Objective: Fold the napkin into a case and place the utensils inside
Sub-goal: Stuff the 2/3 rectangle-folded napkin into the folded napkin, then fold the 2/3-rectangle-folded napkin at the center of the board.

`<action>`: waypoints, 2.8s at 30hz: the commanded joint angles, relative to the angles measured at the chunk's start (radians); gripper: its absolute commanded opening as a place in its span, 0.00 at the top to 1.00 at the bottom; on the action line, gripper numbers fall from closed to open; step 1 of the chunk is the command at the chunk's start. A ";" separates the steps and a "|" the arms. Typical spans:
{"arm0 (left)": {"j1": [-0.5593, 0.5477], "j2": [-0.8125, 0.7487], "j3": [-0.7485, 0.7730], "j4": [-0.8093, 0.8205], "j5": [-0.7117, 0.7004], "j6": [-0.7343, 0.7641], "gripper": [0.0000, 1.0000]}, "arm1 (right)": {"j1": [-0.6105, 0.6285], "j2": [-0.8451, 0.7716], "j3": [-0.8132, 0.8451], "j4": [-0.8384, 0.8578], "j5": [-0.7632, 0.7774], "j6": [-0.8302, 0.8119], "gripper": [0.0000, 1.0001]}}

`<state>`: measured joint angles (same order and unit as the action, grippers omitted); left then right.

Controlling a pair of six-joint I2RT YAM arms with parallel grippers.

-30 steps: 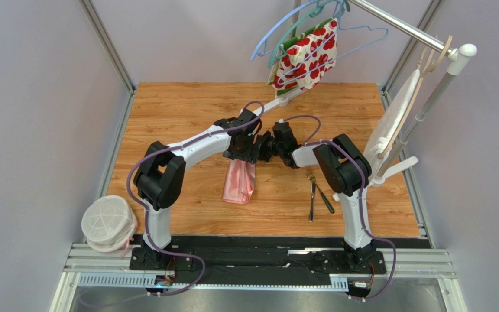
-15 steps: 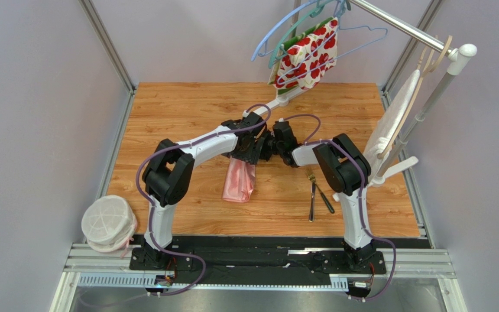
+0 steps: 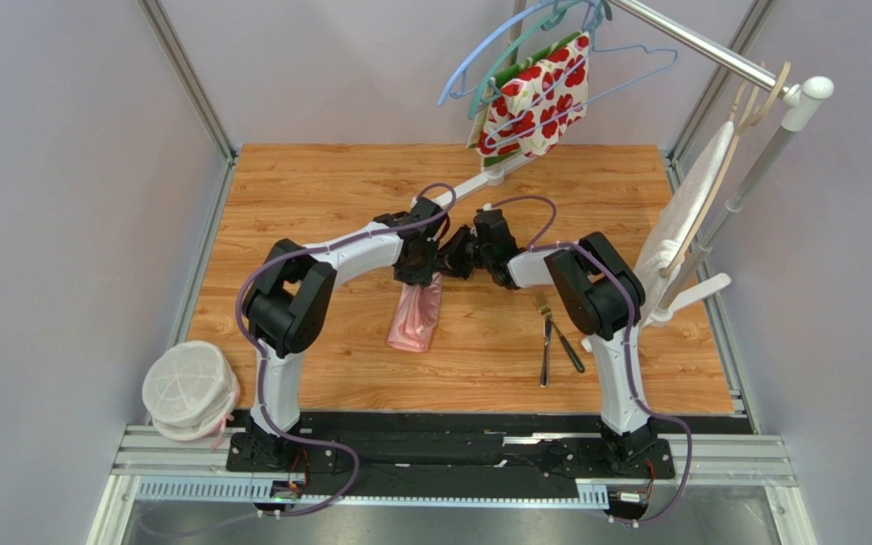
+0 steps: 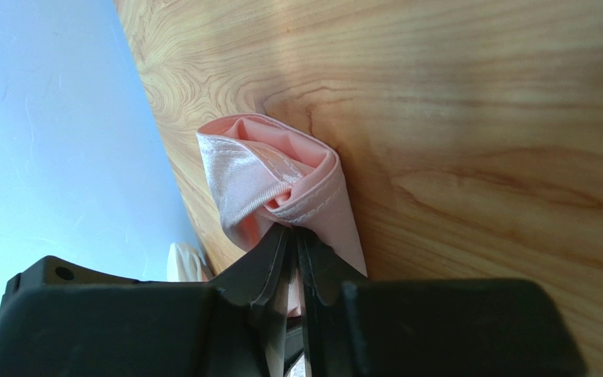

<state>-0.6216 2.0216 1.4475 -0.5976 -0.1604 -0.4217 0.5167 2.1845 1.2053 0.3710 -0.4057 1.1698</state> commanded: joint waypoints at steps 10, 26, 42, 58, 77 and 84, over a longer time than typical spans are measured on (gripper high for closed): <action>0.057 -0.066 -0.130 0.108 0.074 -0.035 0.76 | -0.027 -0.026 0.142 -0.329 -0.226 -0.317 0.55; 0.079 -0.110 -0.160 0.125 0.172 -0.077 0.85 | -0.035 -0.072 0.142 -0.362 -0.245 -0.383 0.77; 0.079 -0.116 -0.159 0.127 0.217 -0.089 0.89 | -0.024 0.049 0.280 -0.380 -0.162 -0.386 0.97; 0.083 -0.244 -0.139 0.064 0.193 -0.075 0.37 | -0.021 0.100 0.330 -0.380 -0.205 -0.378 0.97; 0.174 -0.070 -0.075 0.157 0.205 -0.055 0.58 | -0.018 0.136 0.365 -0.339 -0.309 -0.395 0.98; 0.165 -0.073 -0.171 0.262 0.280 -0.114 0.73 | 0.003 0.162 0.396 -0.302 -0.321 -0.340 0.98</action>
<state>-0.4557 1.9484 1.3170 -0.4191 0.0536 -0.5014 0.4984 2.3241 1.5478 0.0124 -0.7090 0.7979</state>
